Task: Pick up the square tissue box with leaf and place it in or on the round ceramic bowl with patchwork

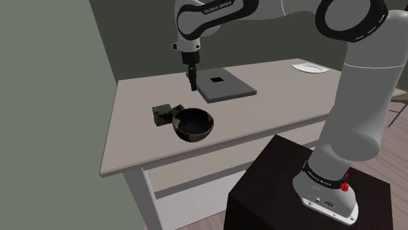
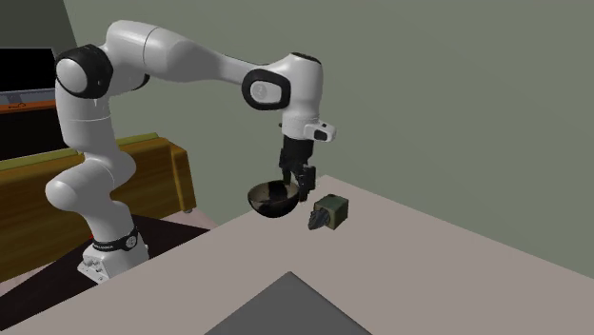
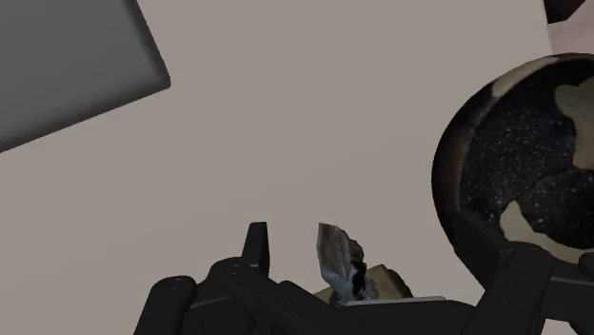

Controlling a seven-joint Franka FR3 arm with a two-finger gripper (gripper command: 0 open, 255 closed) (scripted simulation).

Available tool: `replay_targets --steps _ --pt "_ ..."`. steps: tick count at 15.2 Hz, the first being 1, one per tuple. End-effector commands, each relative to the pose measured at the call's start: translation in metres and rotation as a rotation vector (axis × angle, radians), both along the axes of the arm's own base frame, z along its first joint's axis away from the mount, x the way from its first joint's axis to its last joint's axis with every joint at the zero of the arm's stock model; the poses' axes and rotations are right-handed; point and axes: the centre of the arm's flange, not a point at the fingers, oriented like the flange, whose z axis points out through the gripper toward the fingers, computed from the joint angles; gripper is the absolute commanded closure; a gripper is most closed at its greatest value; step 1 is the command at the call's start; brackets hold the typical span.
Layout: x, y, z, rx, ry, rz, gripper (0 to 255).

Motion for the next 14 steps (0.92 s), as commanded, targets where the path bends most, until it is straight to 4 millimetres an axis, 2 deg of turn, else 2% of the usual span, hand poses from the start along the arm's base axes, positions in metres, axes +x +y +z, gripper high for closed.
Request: replay_targets --steps 1,7,14 --pt "0.019 0.014 -0.017 0.008 0.023 0.052 0" --pt "0.07 0.063 -0.066 0.029 0.093 0.204 0" --pt "0.067 0.066 -0.1 0.03 0.097 0.212 0"
